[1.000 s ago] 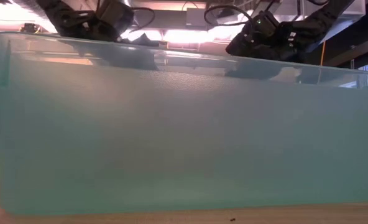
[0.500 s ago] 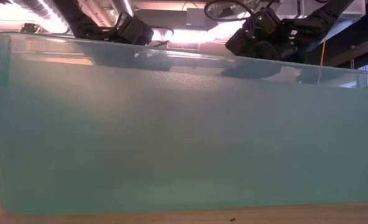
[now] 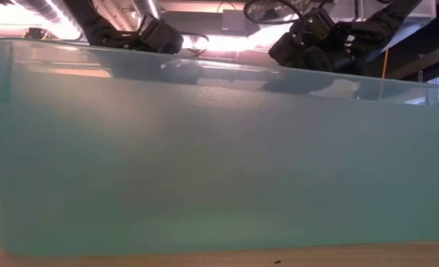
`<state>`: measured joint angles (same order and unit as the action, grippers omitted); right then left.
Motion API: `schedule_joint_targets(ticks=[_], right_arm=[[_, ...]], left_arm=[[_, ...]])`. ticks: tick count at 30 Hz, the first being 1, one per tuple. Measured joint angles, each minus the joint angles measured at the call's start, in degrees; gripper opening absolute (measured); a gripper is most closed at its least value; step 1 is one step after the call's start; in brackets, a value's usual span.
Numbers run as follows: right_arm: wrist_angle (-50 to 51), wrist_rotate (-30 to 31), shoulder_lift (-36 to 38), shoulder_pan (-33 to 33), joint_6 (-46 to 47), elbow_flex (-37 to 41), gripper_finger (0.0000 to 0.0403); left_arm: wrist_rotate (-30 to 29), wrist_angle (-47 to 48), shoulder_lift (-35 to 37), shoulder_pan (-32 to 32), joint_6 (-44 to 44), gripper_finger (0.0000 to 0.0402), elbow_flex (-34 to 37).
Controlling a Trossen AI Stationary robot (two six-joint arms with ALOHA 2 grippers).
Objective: Pick & Place Kitchen Items
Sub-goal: Adjust the yellow bin
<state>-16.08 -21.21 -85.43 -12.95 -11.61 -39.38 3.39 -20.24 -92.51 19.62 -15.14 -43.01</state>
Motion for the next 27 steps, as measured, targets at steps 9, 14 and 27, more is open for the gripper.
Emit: schedule_joint_targets(ticks=[9, 14, 27], right_arm=[[-2.31, -0.02, 0.02, 3.95, 0.25, 0.0, 0.0232], [-3.71, 0.0, 0.02, 5.82, -0.54, 0.0, 0.0232], [-2.36, 5.3, 0.04, 5.73, 3.54, -0.7, 0.0232]], left_arm=[[9.1, 14.18, 3.79, -0.68, -8.74, 0.0016, -0.02], [5.41, 23.38, 9.09, -0.63, -10.48, 0.0007, -1.15], [1.08, 35.93, 16.17, 4.3, -10.3, 0.0015, -1.48]])
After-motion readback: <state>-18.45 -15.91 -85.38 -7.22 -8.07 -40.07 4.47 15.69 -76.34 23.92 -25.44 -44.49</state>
